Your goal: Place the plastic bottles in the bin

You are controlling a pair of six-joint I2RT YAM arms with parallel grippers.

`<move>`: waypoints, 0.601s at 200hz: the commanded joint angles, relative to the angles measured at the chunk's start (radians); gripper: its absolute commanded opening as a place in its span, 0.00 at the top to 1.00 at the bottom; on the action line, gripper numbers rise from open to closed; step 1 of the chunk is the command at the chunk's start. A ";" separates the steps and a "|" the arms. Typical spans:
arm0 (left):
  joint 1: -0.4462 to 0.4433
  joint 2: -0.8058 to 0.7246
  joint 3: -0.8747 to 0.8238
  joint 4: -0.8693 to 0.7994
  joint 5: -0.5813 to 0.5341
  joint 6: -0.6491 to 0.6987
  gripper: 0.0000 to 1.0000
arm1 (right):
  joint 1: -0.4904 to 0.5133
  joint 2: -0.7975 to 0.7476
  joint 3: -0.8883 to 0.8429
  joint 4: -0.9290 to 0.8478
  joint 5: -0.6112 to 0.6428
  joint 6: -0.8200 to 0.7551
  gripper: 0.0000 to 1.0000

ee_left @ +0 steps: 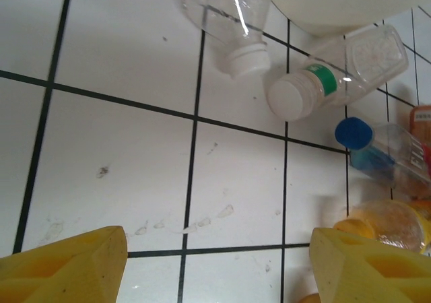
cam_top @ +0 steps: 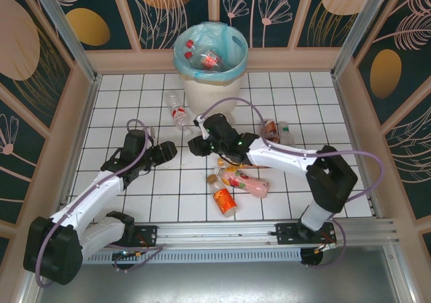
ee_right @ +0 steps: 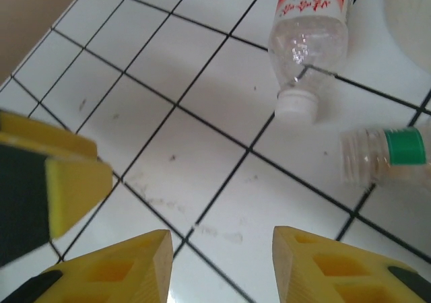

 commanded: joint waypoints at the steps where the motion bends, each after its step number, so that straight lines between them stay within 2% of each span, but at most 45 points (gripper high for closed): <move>1: -0.004 -0.034 -0.024 0.063 -0.068 -0.045 0.27 | -0.011 0.082 0.041 0.175 0.050 0.076 0.56; 48: -0.004 -0.086 -0.025 0.014 -0.142 -0.038 0.25 | -0.040 0.304 0.227 0.112 0.081 0.070 0.55; 120: -0.004 -0.127 0.006 -0.025 -0.185 -0.002 0.23 | -0.084 0.451 0.362 0.045 0.064 0.055 0.51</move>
